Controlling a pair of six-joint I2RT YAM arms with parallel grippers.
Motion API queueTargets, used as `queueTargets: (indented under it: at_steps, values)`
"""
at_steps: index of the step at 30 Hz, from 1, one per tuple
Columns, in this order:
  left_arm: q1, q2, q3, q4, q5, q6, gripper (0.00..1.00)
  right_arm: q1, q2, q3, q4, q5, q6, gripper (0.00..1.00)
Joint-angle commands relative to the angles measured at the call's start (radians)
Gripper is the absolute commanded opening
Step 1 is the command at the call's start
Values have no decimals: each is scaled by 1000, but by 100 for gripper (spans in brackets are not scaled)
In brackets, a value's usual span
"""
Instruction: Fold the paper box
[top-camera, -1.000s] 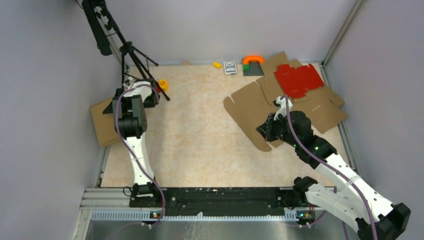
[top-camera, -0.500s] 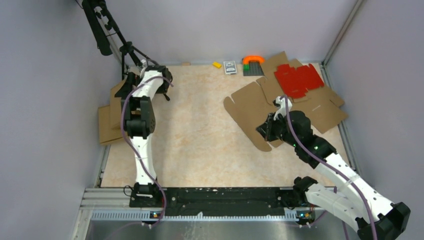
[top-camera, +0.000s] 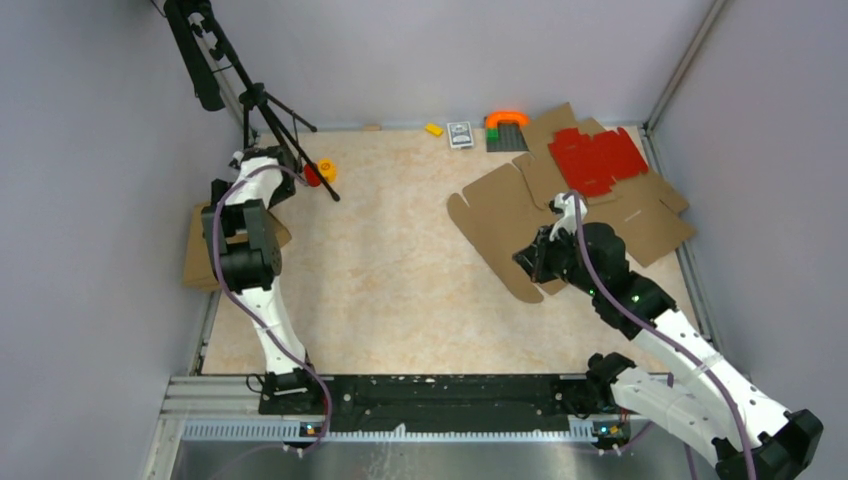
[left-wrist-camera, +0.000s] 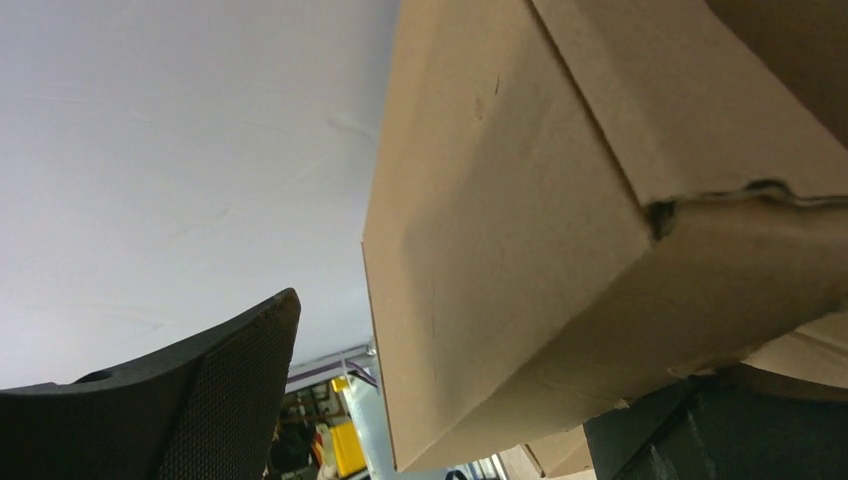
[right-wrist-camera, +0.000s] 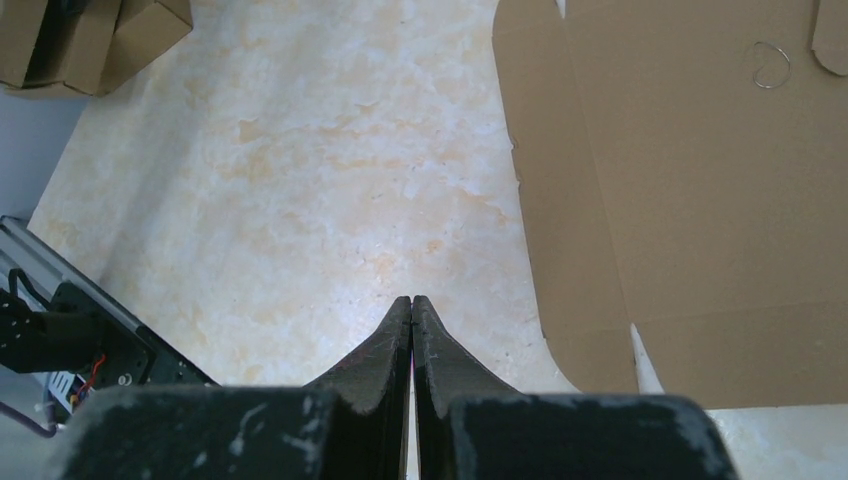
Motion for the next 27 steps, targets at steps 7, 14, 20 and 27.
queueTargets:
  at_steps: [7, 14, 20, 27]
  values:
    - [32, -72, 118, 6, 511, 58, 99, -1, 16, 1, 56, -13, 1, 0]
    - [32, -149, 124, 55, 675, 82, 99, -1, 25, -2, 65, -21, 5, 0]
    - [32, -195, 135, 52, 562, 47, 99, -1, 35, -7, 69, -24, 6, 0]
    - [-50, -292, 84, 104, 868, 20, 99, -1, 56, -3, 97, -38, 10, 0]
